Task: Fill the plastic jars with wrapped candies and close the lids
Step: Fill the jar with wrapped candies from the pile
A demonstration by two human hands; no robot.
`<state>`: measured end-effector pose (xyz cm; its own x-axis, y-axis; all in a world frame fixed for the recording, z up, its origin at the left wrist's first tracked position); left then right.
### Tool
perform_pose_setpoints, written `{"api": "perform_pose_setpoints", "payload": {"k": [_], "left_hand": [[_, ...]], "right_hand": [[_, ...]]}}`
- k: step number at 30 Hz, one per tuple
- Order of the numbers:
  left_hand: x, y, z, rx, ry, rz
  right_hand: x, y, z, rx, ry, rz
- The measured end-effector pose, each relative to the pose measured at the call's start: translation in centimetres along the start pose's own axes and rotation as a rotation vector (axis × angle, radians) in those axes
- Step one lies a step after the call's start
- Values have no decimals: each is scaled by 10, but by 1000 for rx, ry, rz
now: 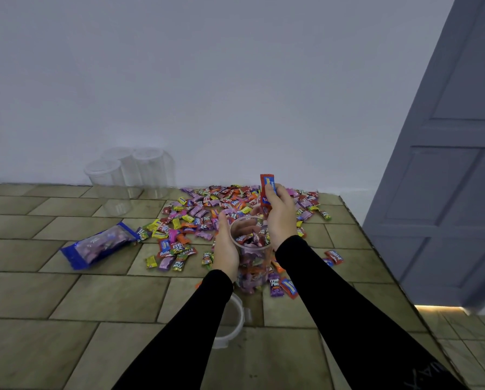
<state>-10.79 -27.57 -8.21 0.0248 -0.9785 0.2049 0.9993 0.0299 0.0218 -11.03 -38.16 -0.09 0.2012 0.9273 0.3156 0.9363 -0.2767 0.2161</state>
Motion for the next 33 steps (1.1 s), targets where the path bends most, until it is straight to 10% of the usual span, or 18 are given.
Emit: {"api": "perform_pose_setpoints", "payload": {"k": [24, 33], "left_hand": [[-5, 9, -5, -7, -29, 32], [-10, 6, -6, -71, -51, 65]], "right_hand": [[8, -8, -9, -175, -226, -163], [23, -9, -8, -341, -858, -471]]}}
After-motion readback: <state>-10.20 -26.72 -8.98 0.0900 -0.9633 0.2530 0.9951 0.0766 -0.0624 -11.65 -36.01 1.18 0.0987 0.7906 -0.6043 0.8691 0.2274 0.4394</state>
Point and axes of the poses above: each hand's wrist, its own y-axis towards the middle knuckle, its own x-axis out of the palm, z = x × y, the point moved 6 cm from there along y, towards the middle knuckle, and after that the axes turned 5 degrees about y, right-handed, at the moved point
